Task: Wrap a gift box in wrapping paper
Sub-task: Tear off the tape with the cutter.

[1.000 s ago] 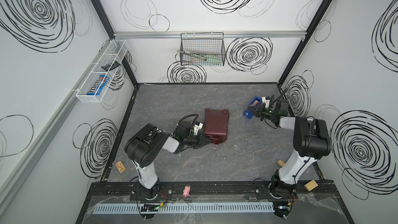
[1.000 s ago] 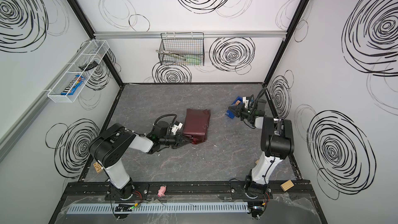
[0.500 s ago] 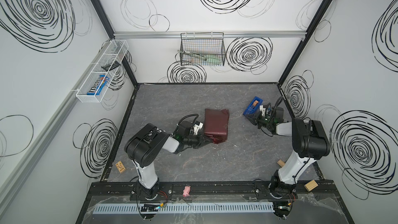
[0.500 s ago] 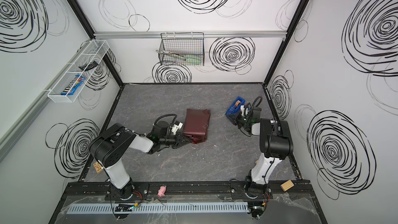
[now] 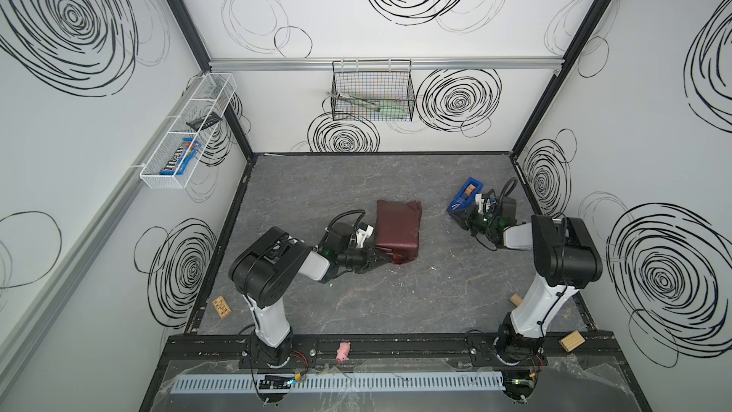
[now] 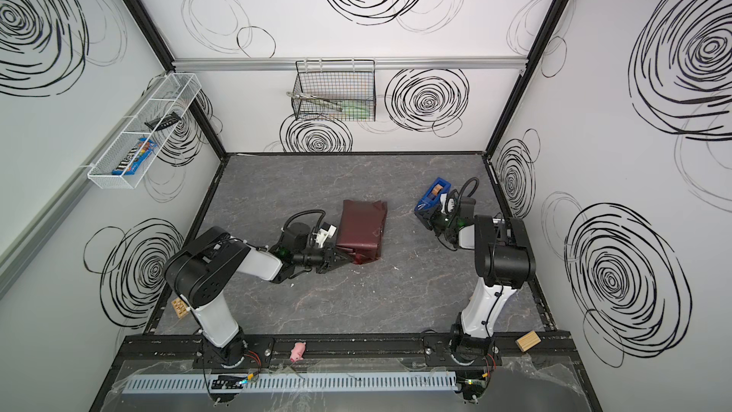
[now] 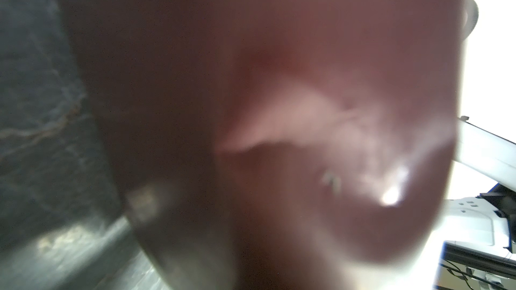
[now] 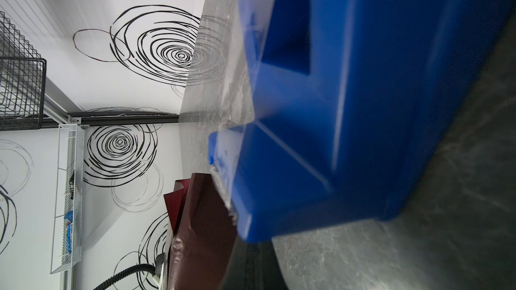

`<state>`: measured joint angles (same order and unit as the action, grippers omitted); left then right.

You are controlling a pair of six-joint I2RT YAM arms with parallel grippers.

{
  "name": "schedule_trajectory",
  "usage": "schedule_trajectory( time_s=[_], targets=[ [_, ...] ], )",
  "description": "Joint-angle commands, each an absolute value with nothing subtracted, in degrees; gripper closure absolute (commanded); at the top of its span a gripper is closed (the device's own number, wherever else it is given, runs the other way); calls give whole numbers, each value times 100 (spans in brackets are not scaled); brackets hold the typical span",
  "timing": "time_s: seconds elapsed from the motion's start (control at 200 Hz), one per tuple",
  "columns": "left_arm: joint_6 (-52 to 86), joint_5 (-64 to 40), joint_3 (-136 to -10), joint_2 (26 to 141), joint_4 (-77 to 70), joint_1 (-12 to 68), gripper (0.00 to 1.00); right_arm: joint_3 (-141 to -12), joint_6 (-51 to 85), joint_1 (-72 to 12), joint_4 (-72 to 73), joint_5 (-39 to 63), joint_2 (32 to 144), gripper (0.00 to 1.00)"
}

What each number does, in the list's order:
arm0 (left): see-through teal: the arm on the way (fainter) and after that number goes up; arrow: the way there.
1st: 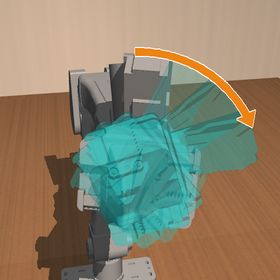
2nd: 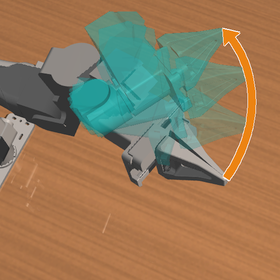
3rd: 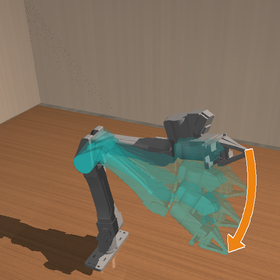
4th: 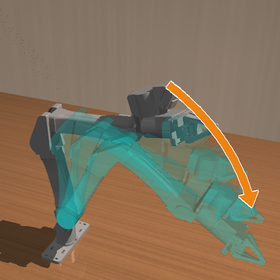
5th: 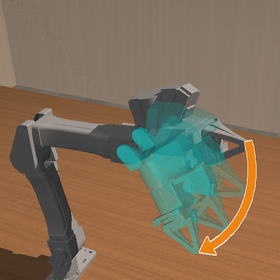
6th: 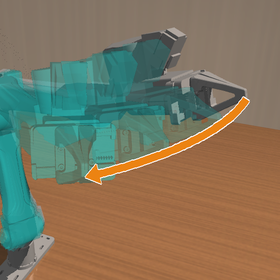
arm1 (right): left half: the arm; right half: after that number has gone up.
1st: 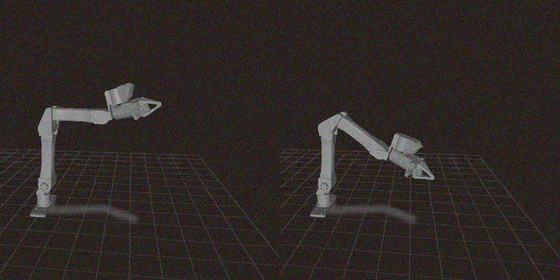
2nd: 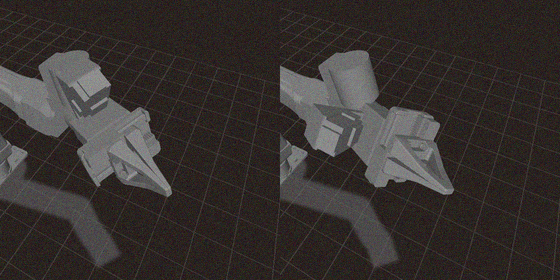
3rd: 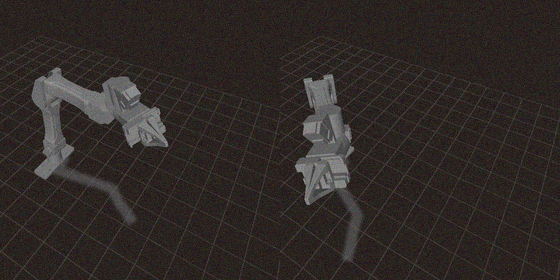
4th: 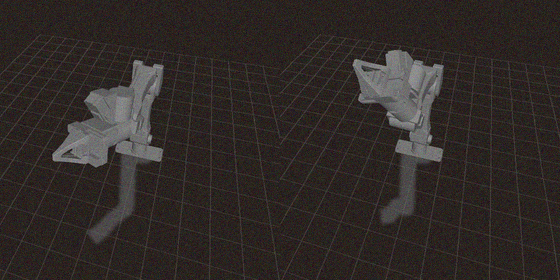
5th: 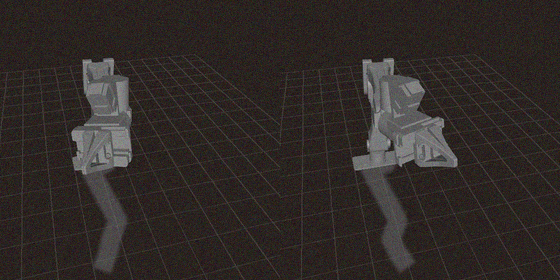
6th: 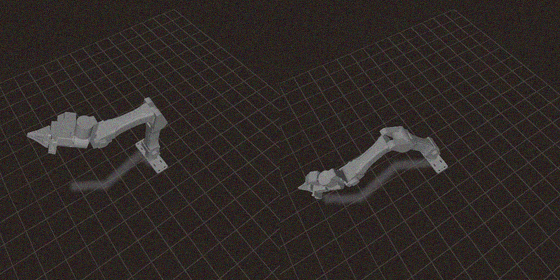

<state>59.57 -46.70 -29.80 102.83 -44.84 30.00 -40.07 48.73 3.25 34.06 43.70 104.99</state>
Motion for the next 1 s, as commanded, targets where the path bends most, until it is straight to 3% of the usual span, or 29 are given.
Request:
schedule_trajectory(
  time_s=[0.0,0.991],
  targets=[
    [5911,-4773,-3086,10371,-4693,3024,100,-3838,4965,229,3499,4174,10556,100],
    [5915,-4782,-3060,10372,-4719,3023,100,-3275,5823,-193,4743,3683,10990,100]
  ],
)
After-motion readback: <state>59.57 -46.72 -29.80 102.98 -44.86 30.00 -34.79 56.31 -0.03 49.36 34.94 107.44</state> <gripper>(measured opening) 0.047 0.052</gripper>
